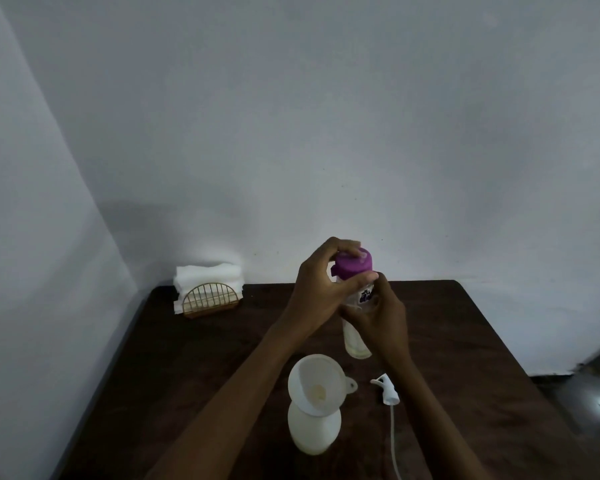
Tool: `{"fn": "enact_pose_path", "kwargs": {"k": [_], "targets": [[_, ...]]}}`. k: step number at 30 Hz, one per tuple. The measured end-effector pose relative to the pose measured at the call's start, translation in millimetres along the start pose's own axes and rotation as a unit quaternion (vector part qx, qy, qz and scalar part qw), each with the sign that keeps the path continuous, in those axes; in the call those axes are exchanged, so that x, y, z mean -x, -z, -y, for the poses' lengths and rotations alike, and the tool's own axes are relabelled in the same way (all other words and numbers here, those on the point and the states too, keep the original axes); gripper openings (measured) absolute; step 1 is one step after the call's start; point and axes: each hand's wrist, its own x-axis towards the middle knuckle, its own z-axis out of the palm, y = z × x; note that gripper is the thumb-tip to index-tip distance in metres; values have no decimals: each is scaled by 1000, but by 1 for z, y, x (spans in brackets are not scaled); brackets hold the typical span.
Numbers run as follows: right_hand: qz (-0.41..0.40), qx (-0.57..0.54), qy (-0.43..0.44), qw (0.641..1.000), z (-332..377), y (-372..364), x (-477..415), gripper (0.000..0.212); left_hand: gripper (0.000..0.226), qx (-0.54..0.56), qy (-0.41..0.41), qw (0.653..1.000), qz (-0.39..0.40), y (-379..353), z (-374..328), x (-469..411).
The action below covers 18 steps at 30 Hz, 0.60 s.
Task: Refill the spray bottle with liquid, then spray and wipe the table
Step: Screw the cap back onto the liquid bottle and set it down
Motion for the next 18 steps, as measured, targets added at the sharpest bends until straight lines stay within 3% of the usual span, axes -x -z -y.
{"fn": "enact_pose_path", "kwargs": {"k": [6, 13, 18], "targets": [[-28, -27, 8, 999, 1, -1, -3, 48, 41, -171, -57, 982, -52, 1, 7, 1], [-28, -33, 5, 999, 3, 0, -6, 50, 38, -123, -56, 988, -75, 0, 1, 1], [-23, -13, -1, 1000, 3, -5, -4, 48, 48, -135, -52, 986, -83, -3, 3, -1]]}}
